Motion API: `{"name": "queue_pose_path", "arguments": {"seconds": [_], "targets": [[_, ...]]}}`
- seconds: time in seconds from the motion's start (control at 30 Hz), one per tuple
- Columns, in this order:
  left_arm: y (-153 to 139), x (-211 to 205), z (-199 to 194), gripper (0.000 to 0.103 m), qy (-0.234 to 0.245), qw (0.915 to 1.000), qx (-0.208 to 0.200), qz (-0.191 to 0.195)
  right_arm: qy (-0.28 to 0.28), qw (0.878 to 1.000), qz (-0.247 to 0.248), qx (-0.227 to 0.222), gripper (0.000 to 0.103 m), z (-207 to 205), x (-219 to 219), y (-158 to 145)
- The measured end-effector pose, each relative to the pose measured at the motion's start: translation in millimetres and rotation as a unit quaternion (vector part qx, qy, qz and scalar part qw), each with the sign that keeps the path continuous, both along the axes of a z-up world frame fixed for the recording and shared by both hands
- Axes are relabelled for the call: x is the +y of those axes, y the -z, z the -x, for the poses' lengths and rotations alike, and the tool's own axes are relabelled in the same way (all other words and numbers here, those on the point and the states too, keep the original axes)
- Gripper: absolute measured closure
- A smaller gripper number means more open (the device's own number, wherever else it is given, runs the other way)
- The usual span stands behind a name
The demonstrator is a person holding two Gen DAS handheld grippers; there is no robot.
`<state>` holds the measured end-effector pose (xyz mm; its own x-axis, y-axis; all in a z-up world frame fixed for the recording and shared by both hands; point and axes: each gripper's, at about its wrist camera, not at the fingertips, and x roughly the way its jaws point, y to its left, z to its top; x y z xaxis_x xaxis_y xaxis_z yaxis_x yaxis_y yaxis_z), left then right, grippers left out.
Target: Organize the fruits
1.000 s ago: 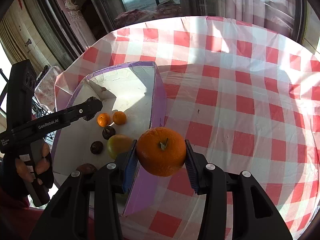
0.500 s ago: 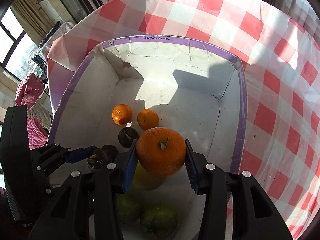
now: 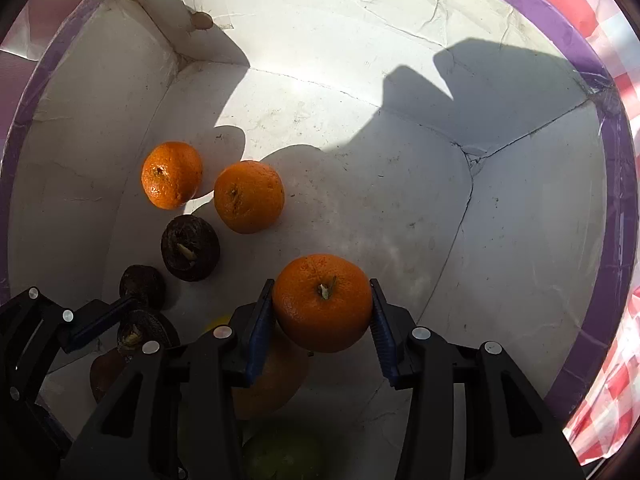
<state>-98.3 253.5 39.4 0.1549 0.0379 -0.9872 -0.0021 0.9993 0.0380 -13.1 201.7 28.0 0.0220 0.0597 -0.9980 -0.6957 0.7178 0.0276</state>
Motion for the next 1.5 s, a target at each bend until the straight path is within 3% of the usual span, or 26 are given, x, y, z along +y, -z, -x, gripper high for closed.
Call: {"name": "queue_pose_path", "arguments": {"seconds": [0.3, 0.5, 0.67, 0.77, 0.87, 1.03, 1.1, 1.2, 1.5], "targets": [[0, -6, -1, 0.059, 0.001, 1.0000, -0.004, -0.006, 0.009, 1.000, -0.006, -0.006, 0.057, -2, 3, -1], [-16, -5, 2, 0.029, -0.007, 0.9994, -0.034, 0.000, 0.007, 0.999, -0.045, -0.028, 0.042, 9, -6, -17], [-42, 4, 14, 0.003, -0.018, 0.9944, -0.101, 0.025, 0.006, 0.994, -0.098, -0.050, 0.024, 32, -12, -38], [-66, 9, 28, 0.002, -0.010, 0.9833, -0.176, 0.045, -0.005, 0.990, -0.129, -0.064, 0.017, 44, -18, -50], [-77, 4, 38, 0.002, 0.005, 0.9778, -0.208, 0.025, 0.004, 0.984, -0.165, -0.072, 0.017, 47, -34, -61], [-75, 9, 31, 0.002, -0.050, 0.9839, -0.166, -0.044, 0.023, 0.973, -0.202, -0.113, 0.017, 60, -50, -86], [-63, 18, 28, 0.002, -0.045, 0.9885, -0.143, -0.022, 0.036, 0.968, -0.214, -0.125, 0.017, 50, -43, -103], [-58, 16, 31, 0.002, -0.027, 0.9916, -0.126, -0.004, 0.050, 0.968, -0.210, -0.129, 0.017, 45, -46, -99], [-38, -2, 34, 0.002, 0.029, 0.9910, -0.127, -0.029, 0.044, 0.977, -0.162, -0.129, 0.017, 47, -36, -77]]}}
